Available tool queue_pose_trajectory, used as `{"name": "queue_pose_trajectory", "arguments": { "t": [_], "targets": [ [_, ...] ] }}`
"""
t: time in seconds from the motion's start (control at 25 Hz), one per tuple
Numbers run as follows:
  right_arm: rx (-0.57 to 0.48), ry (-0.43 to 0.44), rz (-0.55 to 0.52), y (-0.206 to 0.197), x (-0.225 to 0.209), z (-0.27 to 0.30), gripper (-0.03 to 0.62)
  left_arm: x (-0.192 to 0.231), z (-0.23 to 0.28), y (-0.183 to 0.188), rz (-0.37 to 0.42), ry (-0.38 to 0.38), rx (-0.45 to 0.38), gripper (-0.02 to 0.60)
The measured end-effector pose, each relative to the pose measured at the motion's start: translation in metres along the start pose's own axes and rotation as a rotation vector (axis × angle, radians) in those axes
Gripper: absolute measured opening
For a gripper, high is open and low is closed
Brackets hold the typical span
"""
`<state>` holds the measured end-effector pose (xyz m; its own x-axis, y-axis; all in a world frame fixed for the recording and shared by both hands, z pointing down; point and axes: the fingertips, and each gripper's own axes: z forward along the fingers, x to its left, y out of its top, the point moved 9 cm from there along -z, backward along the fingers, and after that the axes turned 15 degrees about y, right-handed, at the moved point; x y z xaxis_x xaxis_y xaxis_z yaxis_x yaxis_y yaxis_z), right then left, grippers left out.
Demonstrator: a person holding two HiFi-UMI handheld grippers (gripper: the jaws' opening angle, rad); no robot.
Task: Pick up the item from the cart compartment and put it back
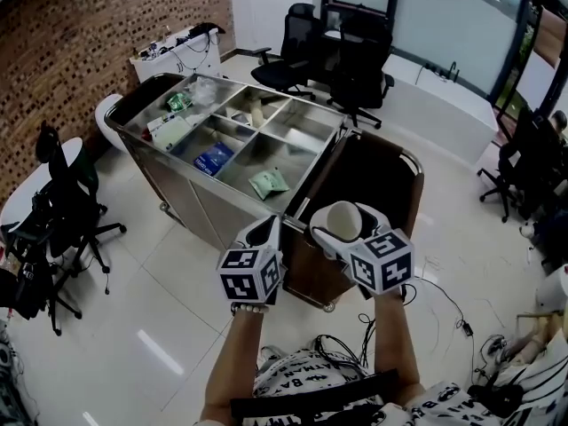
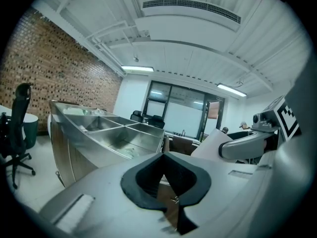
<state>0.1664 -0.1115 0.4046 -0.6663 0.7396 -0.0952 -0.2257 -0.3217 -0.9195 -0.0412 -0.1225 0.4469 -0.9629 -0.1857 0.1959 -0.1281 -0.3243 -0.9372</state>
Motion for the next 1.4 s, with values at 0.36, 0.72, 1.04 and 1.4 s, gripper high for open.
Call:
{"name": "queue_pose_trajectory", "arguments": {
  "t": [0.36, 0.72, 1.04, 1.4],
  "targets": [
    [0.004, -0.018, 0.003, 0.001, 0.01, 0.006, 0.431, 0.009, -0.002, -0.002, 0.024, -0.012, 0.011, 0.001],
    [-0.001, -0.05, 0.0, 0.007, 0.023, 0.015, 0.431, 0.018, -0.01, -0.001, 0.05, -0.066, 0.015, 0.002],
    [-0.023, -0.064, -0.009, 0.025, 0.017, 0.016, 0.431, 0.005, -0.002, 0.007, 0.086, -0.11, 0.01, 0.002],
    [-0.024, -0.063, -0.032, 0.049, -0.01, 0.024, 0.431, -0.002, 0.018, 0.025, 0.099, -0.101, -0.001, 0.002]
  ]
}}
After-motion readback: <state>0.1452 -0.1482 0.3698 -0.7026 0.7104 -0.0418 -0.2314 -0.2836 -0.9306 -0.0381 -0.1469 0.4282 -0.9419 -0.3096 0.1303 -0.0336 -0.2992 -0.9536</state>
